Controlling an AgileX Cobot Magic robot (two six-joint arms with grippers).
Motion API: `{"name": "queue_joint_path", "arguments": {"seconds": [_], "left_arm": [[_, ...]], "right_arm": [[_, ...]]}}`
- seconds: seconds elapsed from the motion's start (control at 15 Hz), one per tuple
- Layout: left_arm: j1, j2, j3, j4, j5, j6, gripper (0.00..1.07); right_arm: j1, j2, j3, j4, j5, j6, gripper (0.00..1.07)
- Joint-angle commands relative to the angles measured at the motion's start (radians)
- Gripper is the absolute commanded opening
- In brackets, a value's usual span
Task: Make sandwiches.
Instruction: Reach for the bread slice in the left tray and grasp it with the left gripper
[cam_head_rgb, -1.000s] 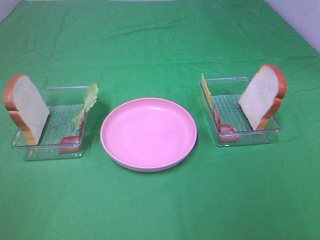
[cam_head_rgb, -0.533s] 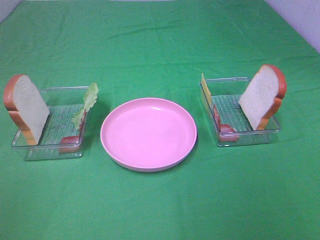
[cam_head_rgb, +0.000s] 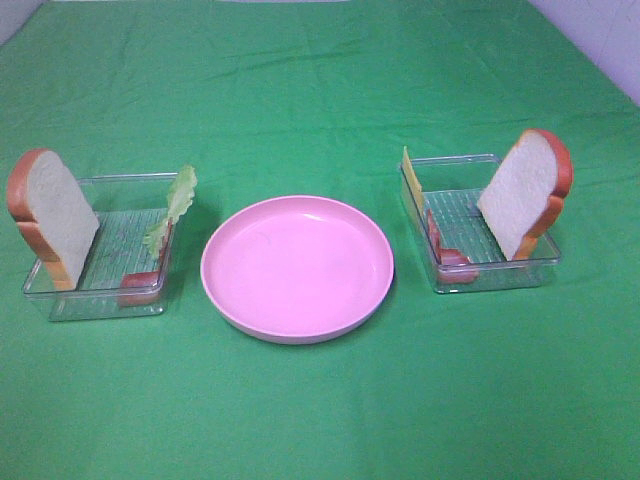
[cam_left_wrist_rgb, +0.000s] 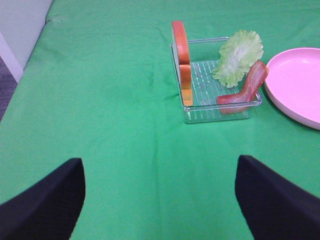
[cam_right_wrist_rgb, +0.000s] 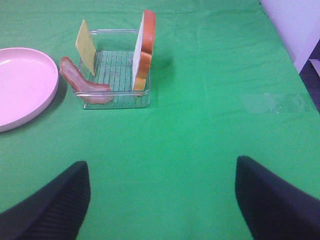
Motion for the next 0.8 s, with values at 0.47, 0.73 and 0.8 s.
{"name": "queue_joint_path", "arguments": {"seconds": [0.47, 0.73, 0.8], "left_arm": [[-0.005, -0.019, 0.003, -0.005, -0.003, 0.002, 0.78], [-0.005, -0.019, 0.003, -0.001, -0.003, 0.002, 0.78], [-0.005, -0.016, 0.003, -0.001, -0.004, 0.002, 0.77]], "right_arm": [[-0.006, -0.016, 0.000, 0.002, 0.003, -0.012, 0.75], [-0.006, -0.016, 0.000, 0.002, 0.003, -0.012, 0.75], [-0.006, -0.016, 0.000, 0.002, 0.003, -0.012, 0.75]]}}
